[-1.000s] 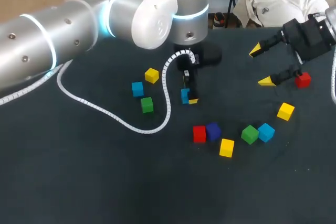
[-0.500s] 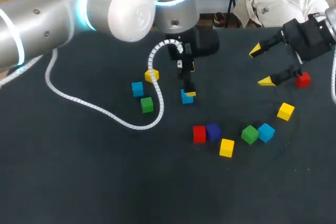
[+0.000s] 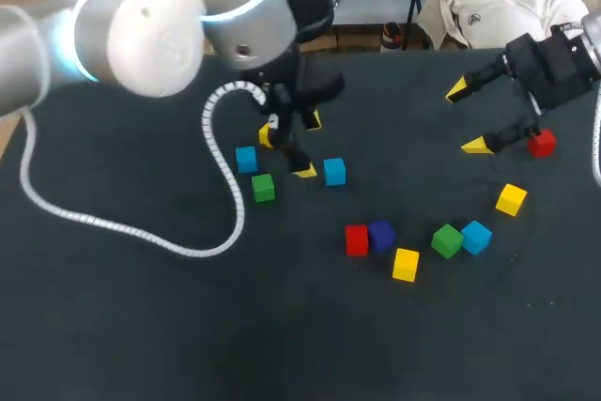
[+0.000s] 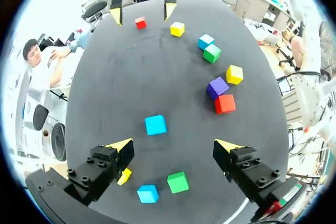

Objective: Place the blue cubes, place green cubes on the blue cubes, place the yellow cubes on the green cubes, then place the red cubes on the yellow cubes, and place purple cube on the red cubes.

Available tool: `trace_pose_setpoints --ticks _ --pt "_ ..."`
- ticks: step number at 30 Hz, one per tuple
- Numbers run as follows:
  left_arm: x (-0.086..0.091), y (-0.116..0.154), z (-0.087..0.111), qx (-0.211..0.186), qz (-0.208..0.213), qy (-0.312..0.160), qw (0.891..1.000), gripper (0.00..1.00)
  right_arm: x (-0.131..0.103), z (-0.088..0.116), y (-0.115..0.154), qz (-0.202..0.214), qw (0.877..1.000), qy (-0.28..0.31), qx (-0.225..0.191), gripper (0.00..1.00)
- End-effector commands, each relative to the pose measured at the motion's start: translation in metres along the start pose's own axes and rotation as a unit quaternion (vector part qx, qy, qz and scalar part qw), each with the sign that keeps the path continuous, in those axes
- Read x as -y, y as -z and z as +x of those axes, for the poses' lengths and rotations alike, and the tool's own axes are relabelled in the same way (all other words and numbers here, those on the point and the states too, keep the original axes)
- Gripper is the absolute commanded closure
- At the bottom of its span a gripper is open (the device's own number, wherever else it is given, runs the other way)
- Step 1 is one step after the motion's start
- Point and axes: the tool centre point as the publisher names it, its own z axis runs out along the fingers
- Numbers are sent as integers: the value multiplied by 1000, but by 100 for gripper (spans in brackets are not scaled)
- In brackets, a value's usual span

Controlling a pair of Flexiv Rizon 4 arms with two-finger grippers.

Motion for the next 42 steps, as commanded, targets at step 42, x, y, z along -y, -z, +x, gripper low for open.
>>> trace_pose_setpoints --ticks 42 --pt "-16 18 63 138 -5 57 989 0 0 0 0 0 1000 1 1 0"
